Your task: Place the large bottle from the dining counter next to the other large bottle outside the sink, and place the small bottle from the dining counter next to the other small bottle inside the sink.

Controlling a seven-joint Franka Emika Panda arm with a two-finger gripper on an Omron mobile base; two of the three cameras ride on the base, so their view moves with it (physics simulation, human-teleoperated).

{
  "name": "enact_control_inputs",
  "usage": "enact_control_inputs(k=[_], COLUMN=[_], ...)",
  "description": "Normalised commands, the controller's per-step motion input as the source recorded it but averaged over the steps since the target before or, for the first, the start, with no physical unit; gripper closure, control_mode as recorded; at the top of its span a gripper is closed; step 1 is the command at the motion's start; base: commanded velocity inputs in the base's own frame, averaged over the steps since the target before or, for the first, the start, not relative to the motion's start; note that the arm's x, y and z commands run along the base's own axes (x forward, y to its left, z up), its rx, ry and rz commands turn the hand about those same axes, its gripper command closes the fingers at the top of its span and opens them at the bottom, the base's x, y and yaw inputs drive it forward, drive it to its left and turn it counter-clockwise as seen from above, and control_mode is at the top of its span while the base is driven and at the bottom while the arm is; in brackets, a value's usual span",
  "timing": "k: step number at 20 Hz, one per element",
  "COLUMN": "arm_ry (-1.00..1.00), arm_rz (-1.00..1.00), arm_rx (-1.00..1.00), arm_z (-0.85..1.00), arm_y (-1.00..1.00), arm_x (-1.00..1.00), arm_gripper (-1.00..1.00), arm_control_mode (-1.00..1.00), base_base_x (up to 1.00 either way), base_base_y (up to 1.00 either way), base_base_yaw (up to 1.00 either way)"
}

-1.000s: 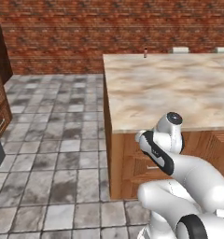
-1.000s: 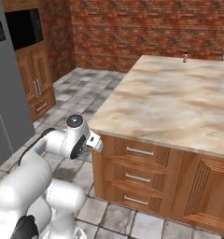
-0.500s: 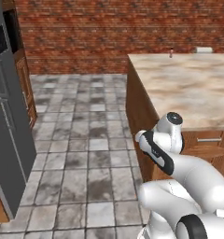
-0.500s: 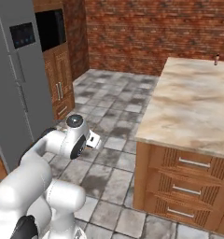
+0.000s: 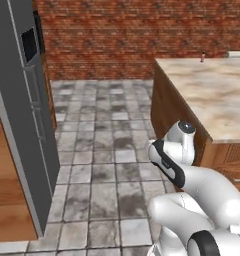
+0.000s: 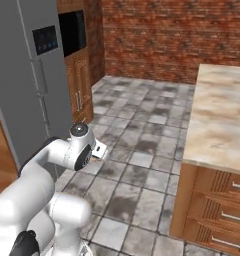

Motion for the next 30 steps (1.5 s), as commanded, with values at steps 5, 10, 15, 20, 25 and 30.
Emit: enact_control_inputs(k=[5, 10, 15, 20, 25, 30], arm_ry=[0.00, 0.00, 0.00, 0.00, 0.00, 0.00], arm_rz=[0.00, 0.00, 0.00, 0.00, 0.00, 0.00], arm_rx=[0.00, 0.00, 0.00, 0.00, 0.00, 0.00], arm_z=[0.00, 0.00, 0.00, 0.00, 0.00, 0.00], arm_y=[0.00, 0.00, 0.00, 0.00, 0.00, 0.00], arm_x=[0.00, 0.00, 0.00, 0.00, 0.00, 0.00], arm_gripper=[-1.00, -1.00, -1.00, -1.00, -1.00, -1.00], arm_control_mode=[1.00, 1.00, 1.00, 1.00, 1.00, 1.00], base_base_x=[0.86, 0.96, 1.00, 1.00, 1.00, 1.00], base_base_y=[0.03, 0.00, 0.00, 0.00, 0.00, 0.00], base_base_yaw=[0.00, 0.00, 0.00, 0.00, 0.00, 0.00])
